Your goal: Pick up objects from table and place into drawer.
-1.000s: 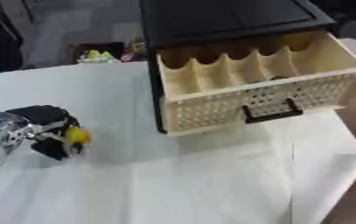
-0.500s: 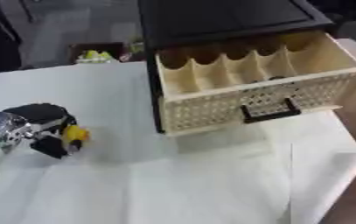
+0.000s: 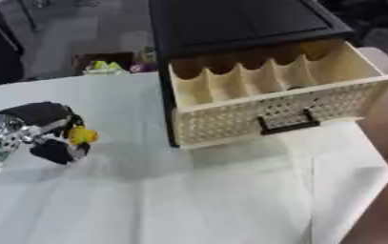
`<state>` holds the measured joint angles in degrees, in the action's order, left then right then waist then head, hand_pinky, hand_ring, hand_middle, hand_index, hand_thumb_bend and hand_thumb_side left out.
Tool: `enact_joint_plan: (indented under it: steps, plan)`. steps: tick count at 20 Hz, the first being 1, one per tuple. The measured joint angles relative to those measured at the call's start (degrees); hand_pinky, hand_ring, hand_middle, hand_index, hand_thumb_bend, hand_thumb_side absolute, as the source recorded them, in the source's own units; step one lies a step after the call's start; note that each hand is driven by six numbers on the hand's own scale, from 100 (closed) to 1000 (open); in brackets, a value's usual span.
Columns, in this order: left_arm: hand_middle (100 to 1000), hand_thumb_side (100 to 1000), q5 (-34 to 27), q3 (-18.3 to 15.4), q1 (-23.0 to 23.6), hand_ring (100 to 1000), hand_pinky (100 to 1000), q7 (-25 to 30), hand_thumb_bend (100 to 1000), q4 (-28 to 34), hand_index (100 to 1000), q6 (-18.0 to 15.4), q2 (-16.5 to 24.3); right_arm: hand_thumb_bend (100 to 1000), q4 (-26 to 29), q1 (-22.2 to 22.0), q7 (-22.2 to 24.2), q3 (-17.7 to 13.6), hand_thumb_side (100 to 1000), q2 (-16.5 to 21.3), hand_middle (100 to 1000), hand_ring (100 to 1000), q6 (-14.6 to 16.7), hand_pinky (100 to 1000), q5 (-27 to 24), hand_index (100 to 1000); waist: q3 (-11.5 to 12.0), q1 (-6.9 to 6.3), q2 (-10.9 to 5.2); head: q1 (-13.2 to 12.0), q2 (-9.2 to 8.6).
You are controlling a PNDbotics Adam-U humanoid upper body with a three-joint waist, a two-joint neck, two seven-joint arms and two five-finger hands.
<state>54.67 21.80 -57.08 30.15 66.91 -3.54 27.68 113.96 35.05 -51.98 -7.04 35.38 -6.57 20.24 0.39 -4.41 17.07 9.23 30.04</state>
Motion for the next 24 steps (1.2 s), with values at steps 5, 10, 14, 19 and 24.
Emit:
enact_joint_plan:
  steps: [5, 10, 14, 19, 24]
  plan:
    - [483, 569, -1.8, -0.7, -0.9, 559, 507, 0.2, 100, 4.5, 737, 1.4, 0.0, 100, 0.0, 0.0, 0.0, 0.1, 1000, -0.4, 616, 700, 0.0, 551, 0.0, 850, 0.4, 0.03, -0.78, 0.8, 0.65]
    - [468, 584, -3.0, -1.0, -2.1, 546, 497, 1.0, 100, 9.3, 729, 2.3, 0.0, 100, 0.0, -0.3, 0.1, 0.4, 1000, -0.5, 618, 702, -0.1, 557, -0.2, 850, 0.8, 0.16, -1.96, 1.8, 1.15]
    - [460, 588, -4.5, -2.1, -3.2, 539, 493, 1.3, 100, 14.0, 725, 3.4, 0.0, 100, 0.0, -0.3, 0.1, 0.4, 1000, -0.5, 620, 704, -0.2, 563, -0.2, 850, 1.1, 0.22, -2.77, 2.4, 1.59]
    - [450, 593, -5.4, -3.4, -4.5, 530, 488, 1.8, 100, 18.1, 720, 4.9, -0.1, 100, 0.0, -0.3, 0.1, 0.7, 1000, -0.7, 622, 707, -0.1, 598, -0.2, 850, 1.3, 0.22, -3.59, 2.7, 1.64]
    - [443, 605, -5.5, -4.2, -6.4, 523, 482, 1.9, 100, 20.1, 718, 5.8, -1.2, 100, 0.0, -0.3, 0.0, 0.7, 1000, -1.0, 622, 707, 0.0, 640, -0.2, 850, 1.3, 0.22, -3.86, 3.0, 1.64]
